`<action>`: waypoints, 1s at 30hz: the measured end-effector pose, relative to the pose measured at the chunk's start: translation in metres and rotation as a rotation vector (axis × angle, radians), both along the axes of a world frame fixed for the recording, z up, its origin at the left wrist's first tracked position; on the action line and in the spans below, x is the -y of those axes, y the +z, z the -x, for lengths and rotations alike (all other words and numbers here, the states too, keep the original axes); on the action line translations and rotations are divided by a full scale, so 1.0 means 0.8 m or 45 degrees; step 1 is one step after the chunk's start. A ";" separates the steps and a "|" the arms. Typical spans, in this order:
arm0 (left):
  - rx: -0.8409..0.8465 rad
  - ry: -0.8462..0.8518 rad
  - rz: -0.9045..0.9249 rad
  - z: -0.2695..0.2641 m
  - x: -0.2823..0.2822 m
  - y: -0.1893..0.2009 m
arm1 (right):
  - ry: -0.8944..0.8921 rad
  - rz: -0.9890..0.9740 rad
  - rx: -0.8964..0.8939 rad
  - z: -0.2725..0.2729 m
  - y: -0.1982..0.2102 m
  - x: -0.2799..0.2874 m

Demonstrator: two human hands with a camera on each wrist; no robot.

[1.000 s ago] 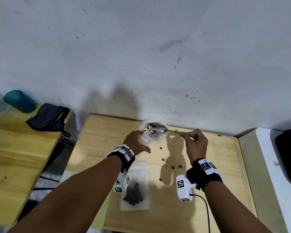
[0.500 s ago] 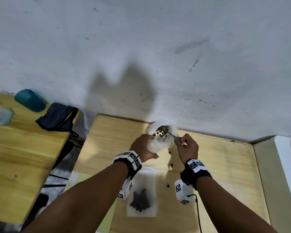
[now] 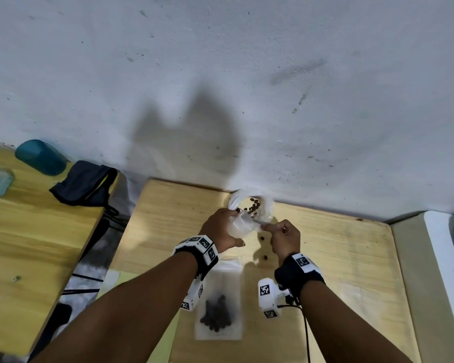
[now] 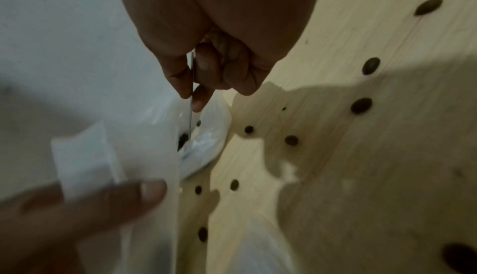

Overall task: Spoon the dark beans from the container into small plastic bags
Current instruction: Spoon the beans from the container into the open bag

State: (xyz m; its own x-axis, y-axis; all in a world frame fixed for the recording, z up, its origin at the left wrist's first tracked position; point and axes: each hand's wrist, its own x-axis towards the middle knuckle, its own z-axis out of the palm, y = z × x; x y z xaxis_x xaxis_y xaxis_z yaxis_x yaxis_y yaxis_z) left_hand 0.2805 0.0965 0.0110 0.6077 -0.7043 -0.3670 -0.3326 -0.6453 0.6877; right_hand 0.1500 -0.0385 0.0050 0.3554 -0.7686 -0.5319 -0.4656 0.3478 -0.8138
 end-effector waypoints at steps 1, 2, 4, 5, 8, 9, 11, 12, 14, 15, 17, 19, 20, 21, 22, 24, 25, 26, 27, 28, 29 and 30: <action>-0.002 0.004 0.001 -0.001 0.000 0.000 | -0.037 -0.018 0.007 0.000 0.004 0.005; -0.002 0.012 0.000 -0.002 0.000 0.001 | -0.062 -0.027 0.011 0.000 0.008 0.009; -0.015 0.034 0.001 -0.004 0.000 0.001 | -0.087 -0.036 0.014 0.004 0.018 0.019; -0.029 0.046 0.003 -0.004 0.000 0.001 | -0.096 -0.038 0.013 0.007 0.022 0.024; -0.078 0.074 0.009 -0.003 0.001 0.002 | -0.141 -0.033 0.048 0.019 0.032 0.041; -0.093 0.085 0.008 -0.003 0.002 0.002 | -0.157 -0.028 0.075 0.023 0.036 0.046; -0.124 0.113 0.008 -0.002 0.003 0.003 | -0.179 -0.018 0.117 0.031 0.044 0.056; -0.140 0.128 0.008 -0.002 0.003 0.003 | -0.186 -0.009 0.131 0.036 0.049 0.059; -0.162 0.155 0.004 0.000 0.004 0.004 | -0.188 0.014 0.152 0.045 0.060 0.065; -0.171 0.167 0.001 0.000 0.004 0.004 | -0.183 0.023 0.167 0.048 0.063 0.068; -0.176 0.173 -0.007 0.002 0.005 0.005 | -0.159 0.045 0.202 0.054 0.071 0.069; -0.179 0.173 -0.022 0.004 0.006 0.005 | -0.119 0.088 0.234 0.055 0.076 0.065; -0.184 0.174 -0.028 0.005 0.006 0.005 | -0.088 0.118 0.249 0.054 0.078 0.061; -0.189 0.175 -0.032 0.006 0.007 0.006 | -0.046 0.157 0.267 0.052 0.079 0.057; -0.191 0.176 -0.033 0.007 0.008 0.005 | 0.015 0.206 0.286 0.050 0.080 0.052; -0.191 0.177 -0.034 0.008 0.009 0.005 | 0.180 0.324 0.302 0.044 0.078 0.044; -0.193 0.181 -0.036 0.008 0.009 0.005 | 0.254 0.371 0.296 0.041 0.076 0.040; -0.194 0.185 -0.036 0.008 0.009 0.006 | 0.295 0.399 0.284 0.040 0.075 0.036; -0.196 0.188 -0.037 0.008 0.008 0.006 | 0.295 0.409 0.278 0.039 0.075 0.034; -0.198 0.188 -0.035 0.008 0.008 0.006 | 0.255 0.411 0.279 0.040 0.074 0.033; -0.202 0.188 -0.035 0.008 0.007 0.006 | 0.173 0.410 0.292 0.042 0.074 0.035; -0.204 0.190 -0.034 0.008 0.007 0.006 | 0.070 0.407 0.304 0.045 0.074 0.037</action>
State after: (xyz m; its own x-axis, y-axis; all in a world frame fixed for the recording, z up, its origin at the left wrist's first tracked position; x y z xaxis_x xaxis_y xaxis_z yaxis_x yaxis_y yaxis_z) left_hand 0.2742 0.0911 0.0160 0.6369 -0.5996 -0.4846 -0.1198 -0.6979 0.7061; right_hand 0.1141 -0.0678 0.0638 0.4850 -0.8585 -0.1665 -0.2610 0.0396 -0.9645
